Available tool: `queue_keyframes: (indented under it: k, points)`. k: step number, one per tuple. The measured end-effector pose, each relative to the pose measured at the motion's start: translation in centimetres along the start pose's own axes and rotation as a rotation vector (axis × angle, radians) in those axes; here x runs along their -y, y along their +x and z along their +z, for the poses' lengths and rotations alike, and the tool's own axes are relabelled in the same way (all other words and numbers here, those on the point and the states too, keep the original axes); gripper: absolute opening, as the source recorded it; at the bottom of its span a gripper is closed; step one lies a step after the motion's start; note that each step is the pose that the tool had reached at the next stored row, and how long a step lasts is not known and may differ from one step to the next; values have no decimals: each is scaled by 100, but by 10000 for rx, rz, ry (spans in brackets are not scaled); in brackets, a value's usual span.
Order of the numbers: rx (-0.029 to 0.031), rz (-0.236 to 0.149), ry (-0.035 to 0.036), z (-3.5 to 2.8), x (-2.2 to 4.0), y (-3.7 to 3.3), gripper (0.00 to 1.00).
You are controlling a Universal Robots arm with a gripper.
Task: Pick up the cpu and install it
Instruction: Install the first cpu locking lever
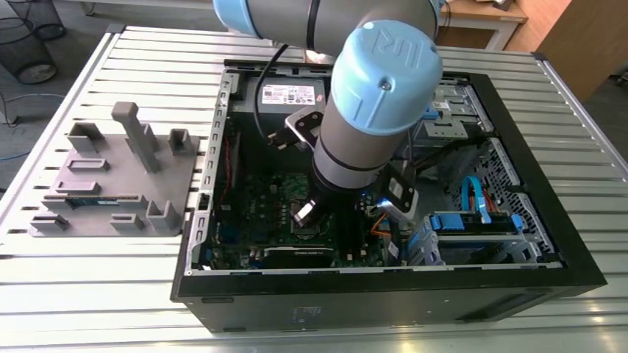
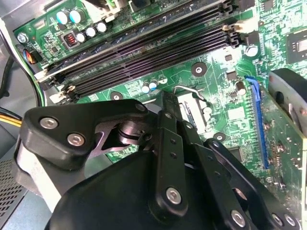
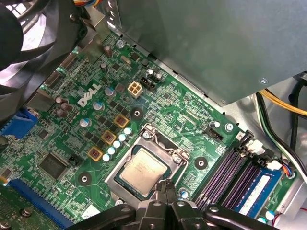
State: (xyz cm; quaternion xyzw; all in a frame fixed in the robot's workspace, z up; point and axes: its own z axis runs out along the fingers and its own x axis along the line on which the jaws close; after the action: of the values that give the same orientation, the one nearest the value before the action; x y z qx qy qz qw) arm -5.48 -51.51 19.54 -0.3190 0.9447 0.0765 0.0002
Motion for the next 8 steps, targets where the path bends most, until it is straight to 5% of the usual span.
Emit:
queue_keyframes:
  k: [8]
  points:
    - [95,-2,-124,45,38,26,11]
